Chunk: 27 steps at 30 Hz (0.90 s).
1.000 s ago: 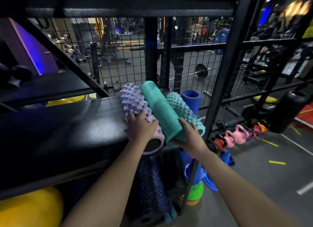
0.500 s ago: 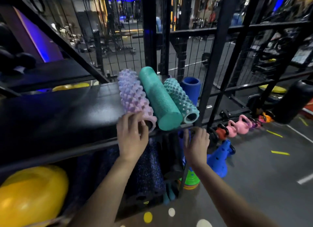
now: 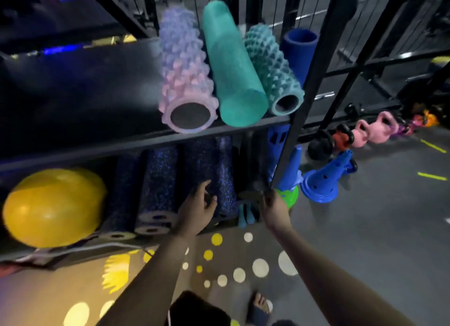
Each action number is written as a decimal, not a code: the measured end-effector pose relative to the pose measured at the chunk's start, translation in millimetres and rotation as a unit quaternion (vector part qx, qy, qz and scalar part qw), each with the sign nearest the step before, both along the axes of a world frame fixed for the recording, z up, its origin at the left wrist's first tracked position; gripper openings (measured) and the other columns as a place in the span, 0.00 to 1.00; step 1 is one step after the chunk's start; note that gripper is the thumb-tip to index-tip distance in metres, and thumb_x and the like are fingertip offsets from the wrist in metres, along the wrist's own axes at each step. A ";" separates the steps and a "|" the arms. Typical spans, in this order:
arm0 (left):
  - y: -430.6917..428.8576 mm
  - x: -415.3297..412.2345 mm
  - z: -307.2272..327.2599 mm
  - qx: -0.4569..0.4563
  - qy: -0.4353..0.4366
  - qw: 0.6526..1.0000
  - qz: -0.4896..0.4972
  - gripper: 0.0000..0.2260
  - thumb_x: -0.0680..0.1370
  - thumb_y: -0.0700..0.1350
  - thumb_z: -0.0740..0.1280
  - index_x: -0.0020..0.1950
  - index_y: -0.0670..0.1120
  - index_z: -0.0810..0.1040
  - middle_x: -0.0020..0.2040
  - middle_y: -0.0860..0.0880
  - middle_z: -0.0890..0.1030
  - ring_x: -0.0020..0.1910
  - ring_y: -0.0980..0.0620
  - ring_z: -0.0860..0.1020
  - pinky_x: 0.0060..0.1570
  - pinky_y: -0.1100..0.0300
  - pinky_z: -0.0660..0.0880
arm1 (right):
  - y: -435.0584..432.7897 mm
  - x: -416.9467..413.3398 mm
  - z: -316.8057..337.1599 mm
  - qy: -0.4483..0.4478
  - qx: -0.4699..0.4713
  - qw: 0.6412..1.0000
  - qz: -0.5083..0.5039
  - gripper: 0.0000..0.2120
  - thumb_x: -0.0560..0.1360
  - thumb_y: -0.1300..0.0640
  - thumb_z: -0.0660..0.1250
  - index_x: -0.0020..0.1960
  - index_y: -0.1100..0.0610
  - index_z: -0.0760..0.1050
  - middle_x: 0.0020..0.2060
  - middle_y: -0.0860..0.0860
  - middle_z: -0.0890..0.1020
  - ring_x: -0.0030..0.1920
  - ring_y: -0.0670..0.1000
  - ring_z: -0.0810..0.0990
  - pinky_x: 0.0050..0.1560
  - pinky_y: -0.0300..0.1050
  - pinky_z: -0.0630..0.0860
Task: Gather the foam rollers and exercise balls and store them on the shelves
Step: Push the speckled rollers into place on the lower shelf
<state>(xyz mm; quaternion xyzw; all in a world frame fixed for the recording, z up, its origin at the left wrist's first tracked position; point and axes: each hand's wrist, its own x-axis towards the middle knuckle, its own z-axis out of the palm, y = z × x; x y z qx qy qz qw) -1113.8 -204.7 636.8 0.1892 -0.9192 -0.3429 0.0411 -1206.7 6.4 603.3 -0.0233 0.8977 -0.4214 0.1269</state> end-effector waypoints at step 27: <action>-59.0 -107.4 -113.1 -0.064 -0.194 0.974 0.100 0.62 0.62 0.78 0.68 0.81 0.52 0.37 0.82 0.38 0.40 0.79 0.32 0.48 0.75 0.34 0.52 | -64.6 -97.4 -157.3 -0.038 0.259 0.964 0.037 0.34 0.76 0.50 0.70 0.71 0.69 0.61 0.65 0.68 0.69 0.67 0.68 0.68 0.71 0.58 0.63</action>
